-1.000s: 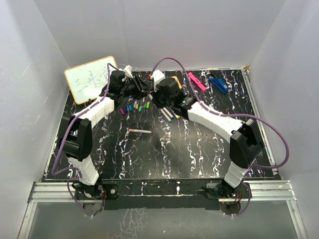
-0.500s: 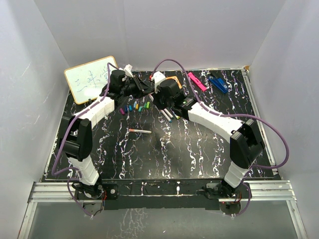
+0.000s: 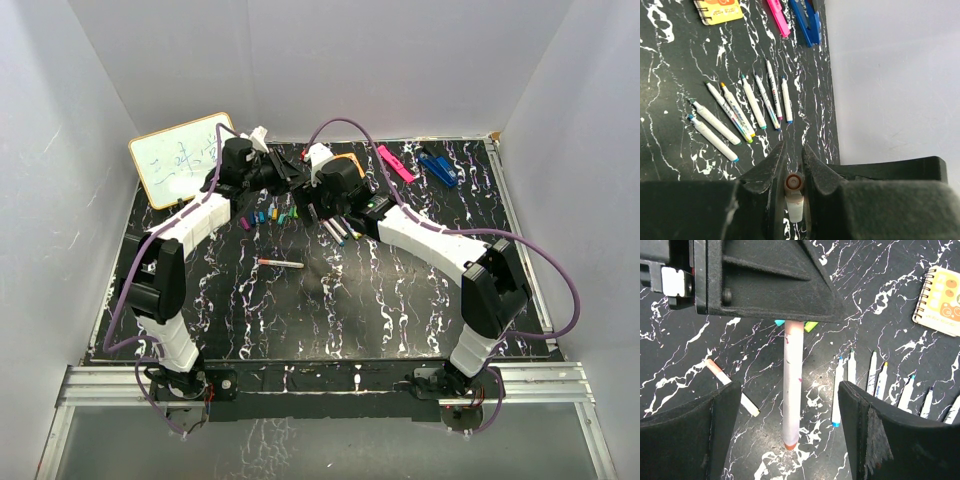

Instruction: Open the pen caps

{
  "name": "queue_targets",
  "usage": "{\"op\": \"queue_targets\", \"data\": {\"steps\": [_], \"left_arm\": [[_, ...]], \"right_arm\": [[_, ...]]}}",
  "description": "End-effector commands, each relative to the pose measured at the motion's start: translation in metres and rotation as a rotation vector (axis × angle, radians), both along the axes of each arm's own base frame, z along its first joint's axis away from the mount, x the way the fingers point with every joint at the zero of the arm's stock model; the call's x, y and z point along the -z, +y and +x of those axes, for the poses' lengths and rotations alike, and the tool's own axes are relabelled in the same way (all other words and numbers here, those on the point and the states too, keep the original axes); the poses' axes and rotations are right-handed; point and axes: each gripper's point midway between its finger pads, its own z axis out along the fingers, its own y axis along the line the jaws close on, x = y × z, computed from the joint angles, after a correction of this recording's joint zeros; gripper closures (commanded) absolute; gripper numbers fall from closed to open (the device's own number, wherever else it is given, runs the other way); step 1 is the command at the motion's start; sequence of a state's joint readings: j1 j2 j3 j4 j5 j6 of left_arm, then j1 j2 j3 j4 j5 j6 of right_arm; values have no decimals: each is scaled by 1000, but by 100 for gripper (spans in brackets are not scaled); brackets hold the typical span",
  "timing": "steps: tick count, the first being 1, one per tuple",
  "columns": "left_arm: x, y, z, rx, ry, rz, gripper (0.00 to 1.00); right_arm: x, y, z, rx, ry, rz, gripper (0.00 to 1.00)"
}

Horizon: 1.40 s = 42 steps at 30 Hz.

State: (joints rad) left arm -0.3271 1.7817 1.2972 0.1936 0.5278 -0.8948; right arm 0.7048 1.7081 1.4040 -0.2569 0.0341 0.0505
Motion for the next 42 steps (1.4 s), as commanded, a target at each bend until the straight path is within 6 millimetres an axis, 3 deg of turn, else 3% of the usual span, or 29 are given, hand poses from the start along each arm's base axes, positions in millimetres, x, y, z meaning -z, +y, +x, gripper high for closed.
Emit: {"op": "queue_targets", "data": {"steps": [1, 4, 9, 17, 20, 28, 32, 38, 42], "left_arm": [[-33, -16, -4, 54, -70, -35, 100], [-35, -22, -9, 69, -75, -36, 100], [-34, -26, -14, 79, -74, -28, 100], [-34, -27, -12, 73, -75, -14, 100], [-37, -25, -8, 61, -83, -7, 100], [-39, -17, 7, -32, -91, 1, 100], [-40, 1, 33, -101, -94, -1, 100], [-37, 31, 82, -168, -93, 6, 100], [-24, 35, 95, -167, -70, 33, 100]], "right_arm": [[-36, 5, 12, 15, -78, 75, 24], [-34, 8, 14, 20, -68, 80, 29], [-38, 10, 20, 30, -66, 94, 44], [-37, 7, 23, 48, -57, 90, 88], [-34, 4, 23, 52, -49, 84, 99], [-27, -7, 17, 62, -33, 67, 100], [-13, -21, 0, 75, 10, 51, 100], [5, -47, -41, 98, 82, 75, 100], [9, -58, -48, 128, 86, 67, 100]]}}
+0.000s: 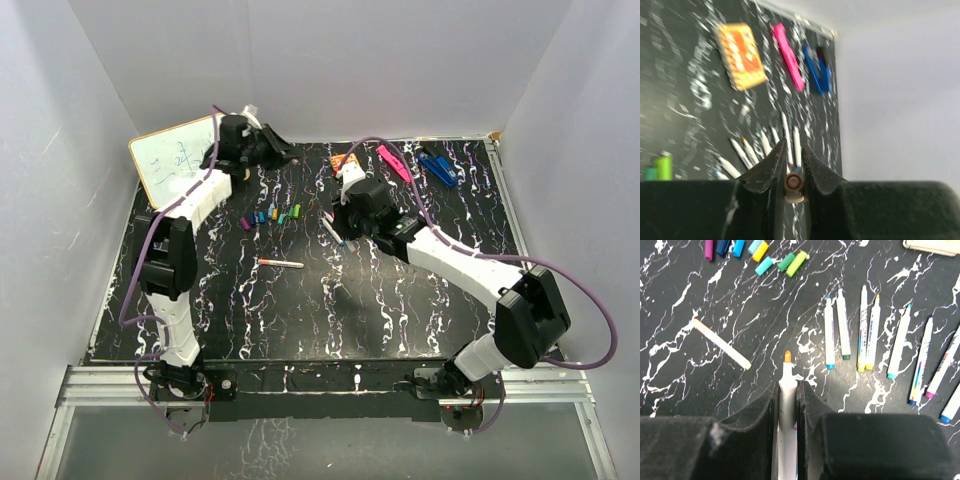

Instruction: Open the pen caps

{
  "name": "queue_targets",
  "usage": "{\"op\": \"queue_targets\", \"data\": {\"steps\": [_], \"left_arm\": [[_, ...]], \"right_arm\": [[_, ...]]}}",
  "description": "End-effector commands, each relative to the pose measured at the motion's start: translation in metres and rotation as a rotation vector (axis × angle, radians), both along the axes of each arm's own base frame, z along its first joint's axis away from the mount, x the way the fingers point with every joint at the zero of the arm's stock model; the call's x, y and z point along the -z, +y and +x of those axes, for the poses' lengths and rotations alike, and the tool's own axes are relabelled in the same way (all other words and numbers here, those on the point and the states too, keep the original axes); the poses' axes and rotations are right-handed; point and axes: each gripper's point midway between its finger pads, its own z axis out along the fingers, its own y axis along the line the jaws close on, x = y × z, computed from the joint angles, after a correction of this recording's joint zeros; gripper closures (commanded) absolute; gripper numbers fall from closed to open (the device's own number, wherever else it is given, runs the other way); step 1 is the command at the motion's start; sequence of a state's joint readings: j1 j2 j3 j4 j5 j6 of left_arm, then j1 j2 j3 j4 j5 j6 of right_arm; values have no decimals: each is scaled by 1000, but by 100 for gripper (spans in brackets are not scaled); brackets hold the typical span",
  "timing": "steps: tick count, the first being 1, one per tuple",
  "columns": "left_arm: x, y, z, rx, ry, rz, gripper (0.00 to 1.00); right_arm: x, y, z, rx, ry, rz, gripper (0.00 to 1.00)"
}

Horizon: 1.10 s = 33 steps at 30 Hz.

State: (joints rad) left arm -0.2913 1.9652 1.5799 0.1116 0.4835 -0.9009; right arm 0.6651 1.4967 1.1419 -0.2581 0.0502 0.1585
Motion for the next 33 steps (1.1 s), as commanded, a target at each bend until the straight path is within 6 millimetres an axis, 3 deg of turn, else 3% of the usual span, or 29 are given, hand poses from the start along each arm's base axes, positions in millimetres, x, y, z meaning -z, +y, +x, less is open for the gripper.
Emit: {"op": "queue_targets", "data": {"steps": [1, 8, 17, 25, 33], "left_arm": [[-11, 30, 29, -84, -42, 31, 100], [15, 40, -5, -34, 40, 142, 100], [38, 68, -61, 13, 114, 329, 100], [50, 73, -81, 61, 145, 370, 100], [67, 73, -87, 91, 188, 392, 100]], "right_arm": [[-10, -5, -7, 26, -7, 23, 100], [7, 11, 35, 36, -12, -52, 100], [57, 41, 83, 24, 17, -133, 100], [95, 53, 96, 1, 51, -165, 100], [114, 58, 100, -15, 63, -177, 100]]}}
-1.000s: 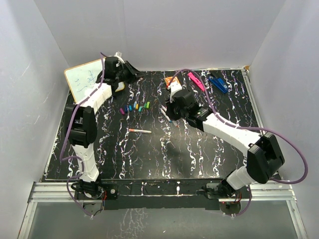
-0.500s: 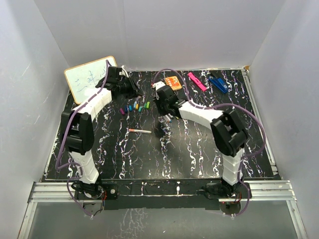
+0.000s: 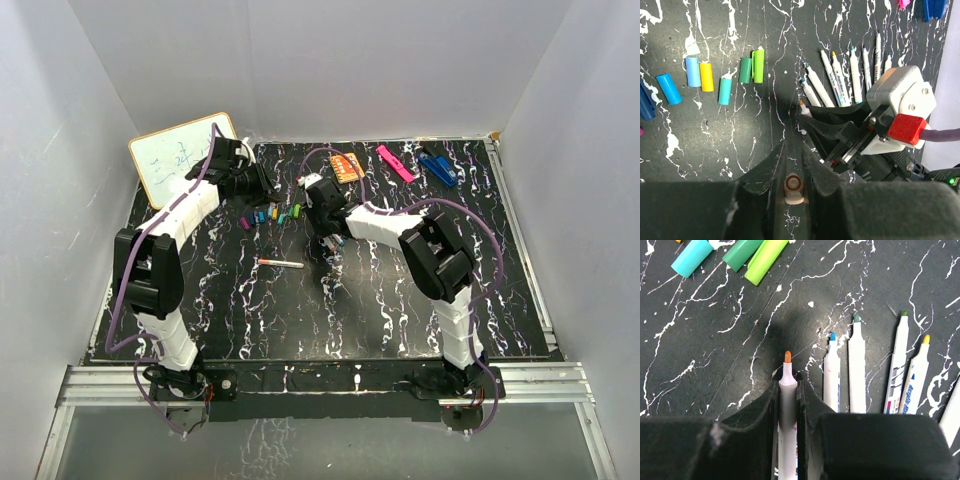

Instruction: Open the pen caps

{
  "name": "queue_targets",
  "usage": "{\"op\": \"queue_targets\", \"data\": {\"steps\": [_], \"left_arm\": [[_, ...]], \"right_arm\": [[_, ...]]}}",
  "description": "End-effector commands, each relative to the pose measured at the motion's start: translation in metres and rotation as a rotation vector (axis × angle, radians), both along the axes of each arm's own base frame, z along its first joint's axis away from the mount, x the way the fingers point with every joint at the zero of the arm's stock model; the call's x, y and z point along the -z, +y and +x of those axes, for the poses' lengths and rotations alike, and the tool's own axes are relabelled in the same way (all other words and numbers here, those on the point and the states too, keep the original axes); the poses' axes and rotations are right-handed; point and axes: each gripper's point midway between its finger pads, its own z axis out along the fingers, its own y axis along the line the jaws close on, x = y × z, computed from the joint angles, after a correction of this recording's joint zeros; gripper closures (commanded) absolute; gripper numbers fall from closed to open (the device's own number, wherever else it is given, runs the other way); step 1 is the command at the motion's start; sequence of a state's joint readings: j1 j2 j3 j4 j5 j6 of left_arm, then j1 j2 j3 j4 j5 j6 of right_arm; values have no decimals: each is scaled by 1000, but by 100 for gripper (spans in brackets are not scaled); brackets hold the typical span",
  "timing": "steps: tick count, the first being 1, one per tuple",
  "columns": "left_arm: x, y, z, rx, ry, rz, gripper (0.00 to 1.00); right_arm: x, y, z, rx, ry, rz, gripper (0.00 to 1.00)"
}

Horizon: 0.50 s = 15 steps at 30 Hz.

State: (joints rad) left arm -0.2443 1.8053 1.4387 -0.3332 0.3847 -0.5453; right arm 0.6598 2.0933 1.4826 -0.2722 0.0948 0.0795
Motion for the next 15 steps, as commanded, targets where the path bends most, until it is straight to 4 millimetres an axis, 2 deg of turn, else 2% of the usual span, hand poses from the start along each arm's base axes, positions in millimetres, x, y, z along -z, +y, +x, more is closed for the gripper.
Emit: {"op": "queue_targets", "data": {"steps": [1, 8, 12, 15], "left_arm": [[3, 2, -11, 32, 23, 12, 100], [23, 4, -16, 50, 69, 48, 100], [31, 10, -20, 46, 83, 87, 100], [38, 15, -23, 44, 95, 123, 100]], "right_arm": [[-26, 18, 27, -10, -97, 65, 100], [-20, 22, 31, -18, -88, 68, 100], [-18, 23, 32, -20, -80, 77, 95], [-18, 25, 33, -25, -80, 83, 87]]}}
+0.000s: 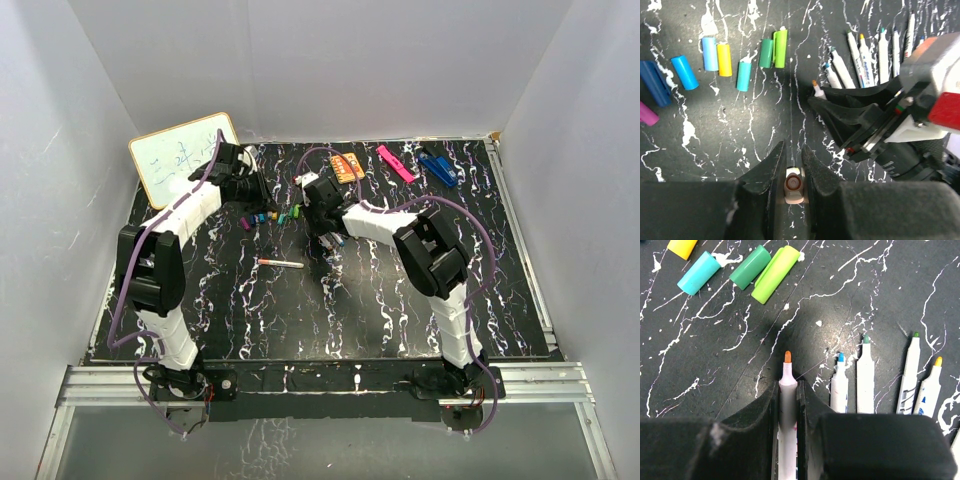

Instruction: Open the pen caps

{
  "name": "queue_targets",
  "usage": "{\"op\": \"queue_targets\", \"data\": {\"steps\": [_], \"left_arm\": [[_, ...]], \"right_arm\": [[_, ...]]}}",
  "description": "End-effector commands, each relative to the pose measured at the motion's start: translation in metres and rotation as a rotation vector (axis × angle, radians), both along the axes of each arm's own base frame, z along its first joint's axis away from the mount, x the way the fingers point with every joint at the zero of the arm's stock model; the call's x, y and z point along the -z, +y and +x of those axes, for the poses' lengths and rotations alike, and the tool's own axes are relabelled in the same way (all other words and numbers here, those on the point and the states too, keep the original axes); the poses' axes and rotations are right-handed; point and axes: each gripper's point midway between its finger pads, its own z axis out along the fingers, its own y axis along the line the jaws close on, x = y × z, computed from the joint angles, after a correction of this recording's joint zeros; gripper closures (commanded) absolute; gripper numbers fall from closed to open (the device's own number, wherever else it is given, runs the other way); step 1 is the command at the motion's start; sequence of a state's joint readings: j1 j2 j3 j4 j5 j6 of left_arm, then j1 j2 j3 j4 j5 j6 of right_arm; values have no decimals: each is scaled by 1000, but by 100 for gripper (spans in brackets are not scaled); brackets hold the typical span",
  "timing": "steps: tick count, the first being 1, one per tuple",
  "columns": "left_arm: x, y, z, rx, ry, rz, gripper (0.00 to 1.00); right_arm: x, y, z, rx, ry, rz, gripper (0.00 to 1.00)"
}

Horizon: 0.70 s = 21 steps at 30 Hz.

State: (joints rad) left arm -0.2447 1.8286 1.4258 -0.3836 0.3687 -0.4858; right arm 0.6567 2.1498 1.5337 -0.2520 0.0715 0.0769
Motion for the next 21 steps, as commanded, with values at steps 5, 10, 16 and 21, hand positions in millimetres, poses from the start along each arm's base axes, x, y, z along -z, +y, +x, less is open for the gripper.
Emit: {"op": "queue_targets", "data": {"steps": [5, 10, 16, 21], "left_arm": [[33, 19, -17, 11, 71, 130, 100], [50, 29, -19, -3, 83, 204, 100], [73, 35, -17, -6, 113, 252, 100], [87, 37, -12, -8, 126, 278, 100]], "right_arm": [[-34, 15, 25, -12, -88, 80, 72], [-53, 16, 29, -18, -119, 98, 65], [-98, 16, 28, -39, -188, 142, 54], [-124, 10, 14, -72, -218, 158, 52]]}}
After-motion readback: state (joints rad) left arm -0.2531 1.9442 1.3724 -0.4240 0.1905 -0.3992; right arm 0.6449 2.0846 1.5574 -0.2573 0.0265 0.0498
